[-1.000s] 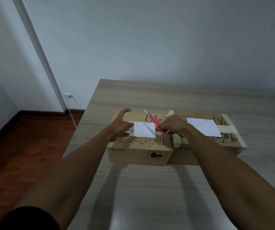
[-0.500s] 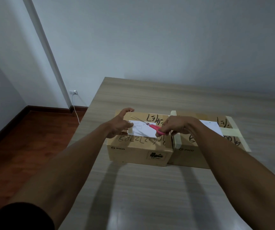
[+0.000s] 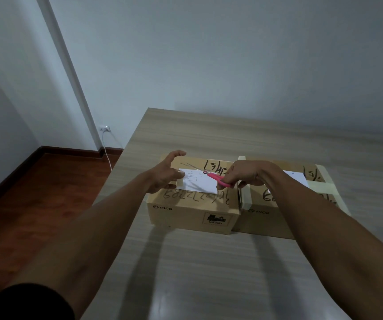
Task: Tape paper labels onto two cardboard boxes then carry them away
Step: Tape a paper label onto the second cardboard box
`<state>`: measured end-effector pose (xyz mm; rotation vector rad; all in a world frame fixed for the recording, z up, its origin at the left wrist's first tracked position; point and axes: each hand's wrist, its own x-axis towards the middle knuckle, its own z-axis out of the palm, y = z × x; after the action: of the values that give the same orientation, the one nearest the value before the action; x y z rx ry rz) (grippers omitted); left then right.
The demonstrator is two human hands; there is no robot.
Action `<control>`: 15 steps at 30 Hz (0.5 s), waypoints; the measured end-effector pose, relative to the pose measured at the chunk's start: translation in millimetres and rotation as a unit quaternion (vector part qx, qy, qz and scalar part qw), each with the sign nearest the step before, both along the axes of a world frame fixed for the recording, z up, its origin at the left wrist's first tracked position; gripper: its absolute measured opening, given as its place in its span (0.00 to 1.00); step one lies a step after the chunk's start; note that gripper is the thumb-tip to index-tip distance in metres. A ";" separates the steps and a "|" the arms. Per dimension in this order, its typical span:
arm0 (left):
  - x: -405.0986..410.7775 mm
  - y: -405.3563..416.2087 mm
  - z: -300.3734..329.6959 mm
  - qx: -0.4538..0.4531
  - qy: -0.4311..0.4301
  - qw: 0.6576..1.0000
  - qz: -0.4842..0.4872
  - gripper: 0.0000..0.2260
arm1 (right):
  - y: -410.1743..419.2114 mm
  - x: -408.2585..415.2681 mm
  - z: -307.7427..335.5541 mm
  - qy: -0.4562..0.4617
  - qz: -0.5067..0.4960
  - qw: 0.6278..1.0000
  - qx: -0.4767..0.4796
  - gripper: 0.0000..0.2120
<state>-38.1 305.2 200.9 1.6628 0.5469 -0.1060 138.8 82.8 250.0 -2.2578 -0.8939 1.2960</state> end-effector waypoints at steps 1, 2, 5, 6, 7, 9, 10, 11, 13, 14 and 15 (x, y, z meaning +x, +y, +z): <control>1.5 -1.9 1.1 -0.004 -0.001 1.000 -0.010 0.27 | 0.9 0.6 -0.2 0.003 0.002 1.000 -0.001 0.10; 3.1 -3.6 2.1 -0.009 -0.002 1.000 -0.018 0.27 | 1.3 1.6 -0.7 0.004 0.004 1.000 -0.003 0.07; 5.9 -6.5 4.7 -0.019 -0.005 0.999 -0.038 0.28 | 1.6 2.9 -1.3 -0.003 0.005 1.000 -0.012 0.05; 6.8 -7.0 5.5 -0.021 -0.004 0.999 -0.044 0.28 | 1.4 3.5 -1.3 -0.004 0.006 1.000 -0.014 0.06; 7.2 -7.1 5.9 -0.023 -0.002 0.998 -0.051 0.28 | 1.1 3.8 -1.3 -0.003 0.008 1.000 -0.017 0.06; 8.3 -6.7 6.0 -0.021 0.005 0.998 -0.062 0.28 | 0.5 4.1 -1.7 0.002 0.009 1.000 -0.020 0.06; 8.8 -6.3 5.5 -0.019 0.008 0.997 -0.068 0.28 | 0.6 4.4 -2.3 0.003 0.007 1.000 -0.021 0.06; 9.4 -5.9 4.3 -0.016 0.010 0.997 -0.074 0.28 | 0.6 4.2 -2.8 0.003 0.005 1.000 -0.021 0.06; 10.7 -5.0 2.5 -0.016 0.012 0.997 -0.081 0.27 | 1.4 2.9 -3.8 0.002 0.003 1.000 -0.016 0.05; 11.7 -4.9 1.8 -0.014 0.011 0.996 -0.082 0.27 | 1.7 2.7 -4.8 0.002 0.002 1.000 -0.011 0.05; 12.4 -4.7 1.1 -0.011 0.010 0.996 -0.084 0.27 | 2.4 2.5 -6.1 0.000 0.001 1.000 -0.006 0.05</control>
<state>-25.7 300.6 202.0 1.6865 0.4195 -0.2512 141.3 85.3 243.9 -2.2667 -0.8907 1.3054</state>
